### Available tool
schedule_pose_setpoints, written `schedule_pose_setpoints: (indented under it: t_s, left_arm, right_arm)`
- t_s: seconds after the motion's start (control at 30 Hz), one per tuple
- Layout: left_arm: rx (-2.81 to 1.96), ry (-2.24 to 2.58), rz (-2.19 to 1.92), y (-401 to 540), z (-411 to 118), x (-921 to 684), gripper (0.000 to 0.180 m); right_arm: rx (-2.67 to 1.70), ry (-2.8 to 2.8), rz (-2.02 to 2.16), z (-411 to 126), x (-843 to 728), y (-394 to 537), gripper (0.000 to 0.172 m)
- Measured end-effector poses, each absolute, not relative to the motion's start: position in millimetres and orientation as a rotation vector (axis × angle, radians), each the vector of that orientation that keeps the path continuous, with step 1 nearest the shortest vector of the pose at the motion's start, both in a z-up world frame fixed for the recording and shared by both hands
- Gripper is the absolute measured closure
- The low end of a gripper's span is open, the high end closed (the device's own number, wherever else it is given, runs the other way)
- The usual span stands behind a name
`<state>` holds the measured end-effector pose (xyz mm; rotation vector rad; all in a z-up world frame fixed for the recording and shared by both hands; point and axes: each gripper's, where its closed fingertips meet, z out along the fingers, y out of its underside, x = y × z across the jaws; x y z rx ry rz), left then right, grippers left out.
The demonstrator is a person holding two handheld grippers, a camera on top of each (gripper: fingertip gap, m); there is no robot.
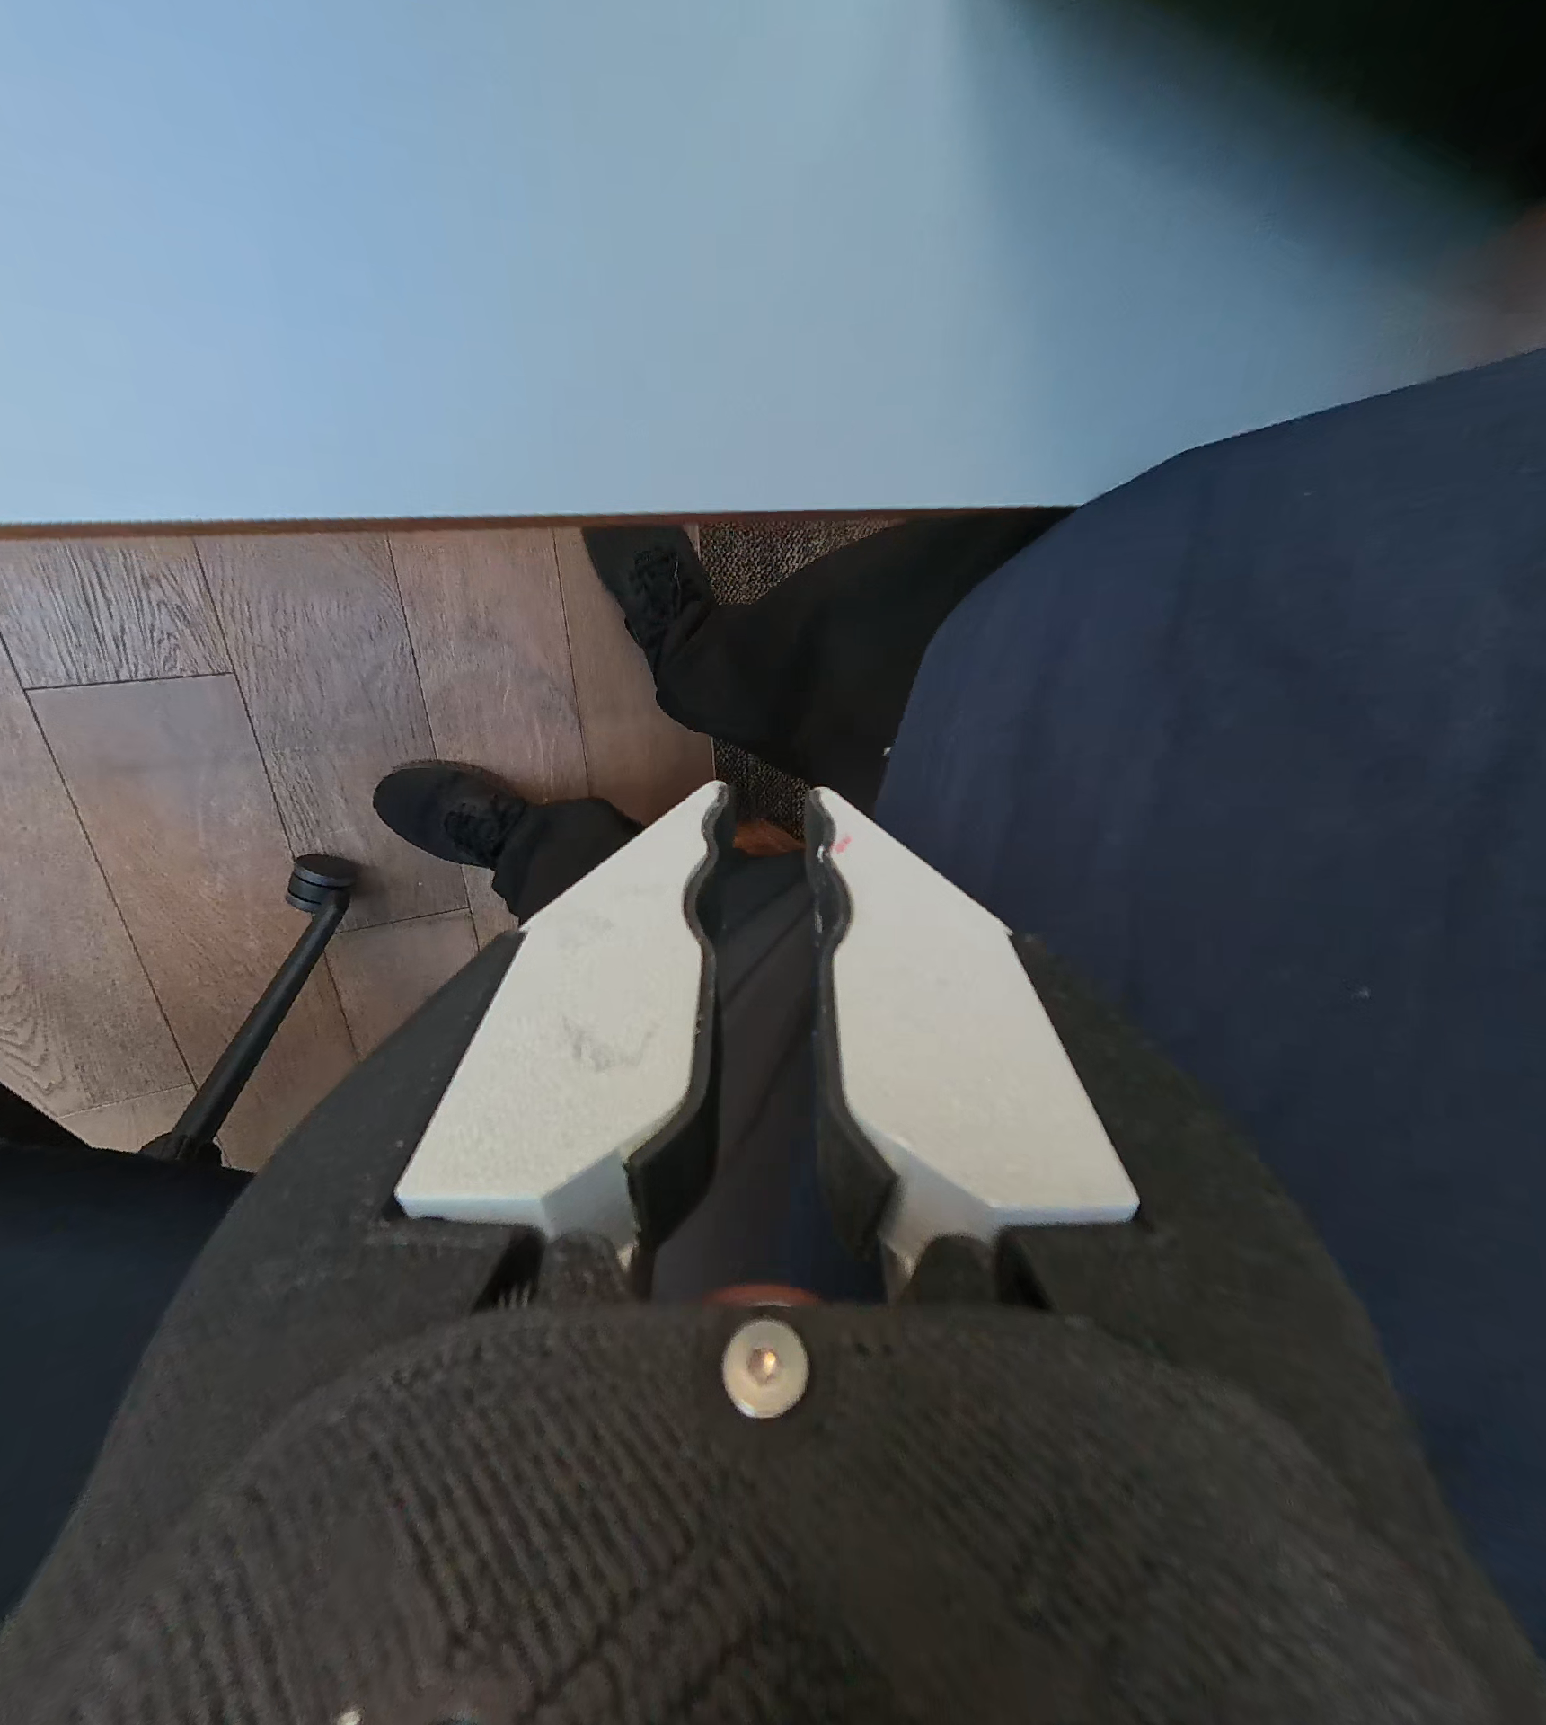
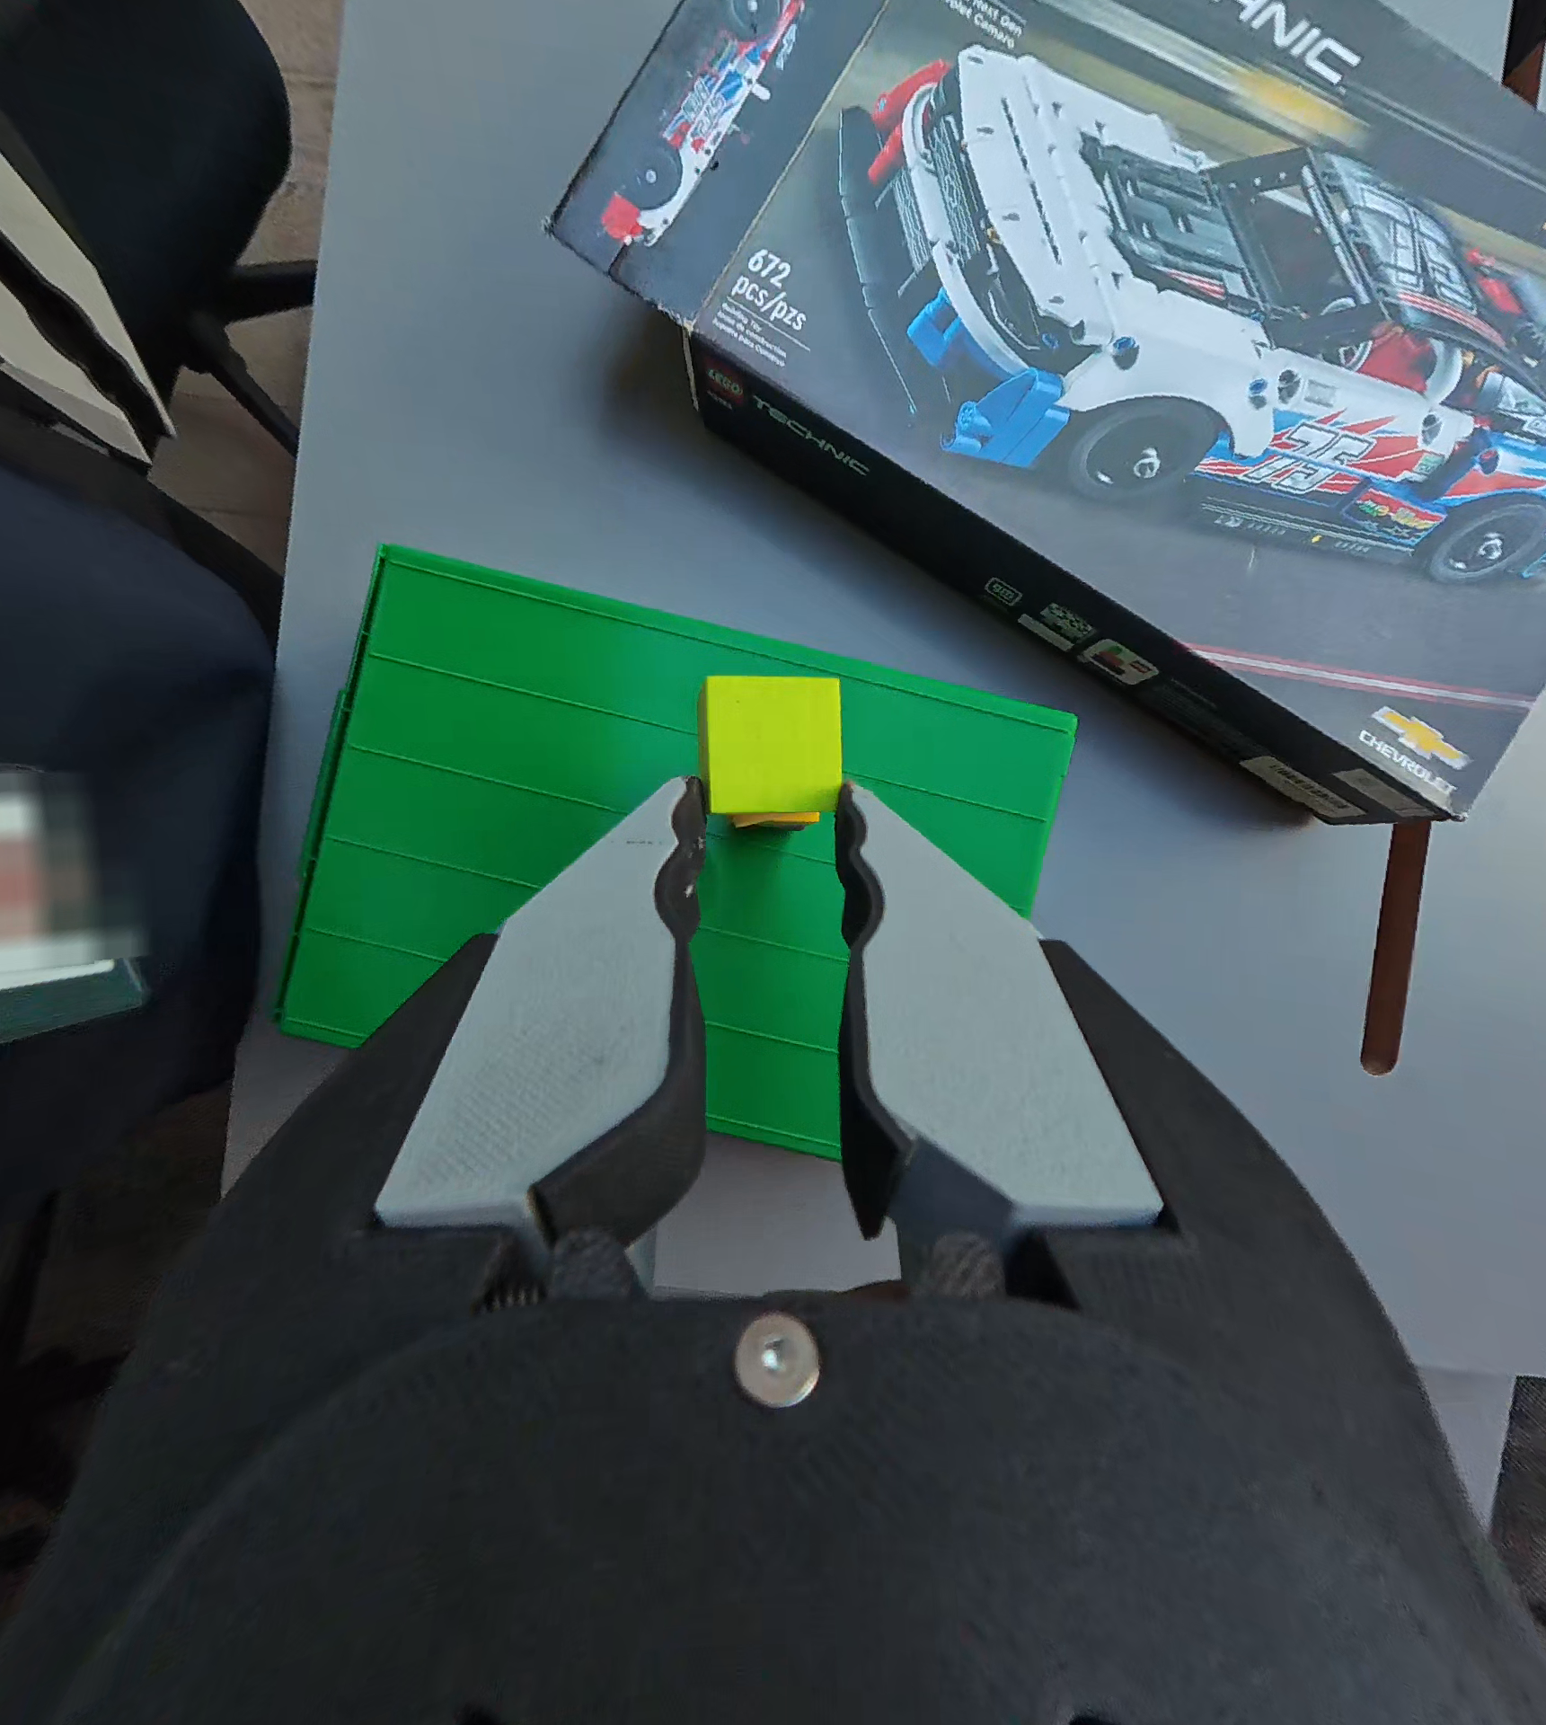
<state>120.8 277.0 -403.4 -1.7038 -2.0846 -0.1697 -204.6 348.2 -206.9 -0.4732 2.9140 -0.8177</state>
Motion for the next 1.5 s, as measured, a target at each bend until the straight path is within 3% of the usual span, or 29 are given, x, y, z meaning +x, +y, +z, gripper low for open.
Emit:
schedule_pose_setpoints:
  t_s: [0.23, 0.57, 1.0, 1.13, 1.17, 1.2, 1.37, 1.5]
  left_arm:
    - [-1.692, -2.102, -0.179, 278.0, -407.1, 141.8, 0.167]
    - [-1.706, -2.101, -0.111, 260.6, -404.0, 144.6, 0.166]
    - [-1.721, -1.978, -0.073, 183.7, -400.4, 109.7, 0.162]
    - [-1.816, -1.814, -0.144, 187.4, -410.3, 112.0, 0.165]
    - [-1.833, -1.768, -0.16, 187.7, -411.3, 113.7, 0.165]
    - [-1.85, -1.727, -0.182, 187.3, -412.7, 116.9, 0.166]
    - [-1.879, -1.597, -0.253, 167.3, -422.2, 137.5, 0.167]
    - [-1.85, -1.58, -0.257, 143.6, -433.1, 152.1, 0.167]
  right_arm:
    - [-0.457, 2.949, -0.828, -213.0, -203.4, 345.7, 0.146]
    - [-0.379, 2.937, -0.953, -196.6, -200.9, 348.2, 0.134]
    - [0.124, 2.945, -1.164, -179.7, -204.1, 381.8, 0.134]
    - [0.469, 2.94, -1.148, -197.0, -203.1, 398.1, 0.141]
    - [0.56, 2.925, -1.124, -204.3, -197.6, 401.7, 0.15]
    - [0.636, 2.885, -1.106, -211.3, -187.3, 403.0, 0.169]
    - [0.955, 2.656, -1.127, -240.6, -120.8, 369.4, 0.172]
    - [1.148, 2.779, -1.03, -269.2, -107.6, 334.8, 0.172]
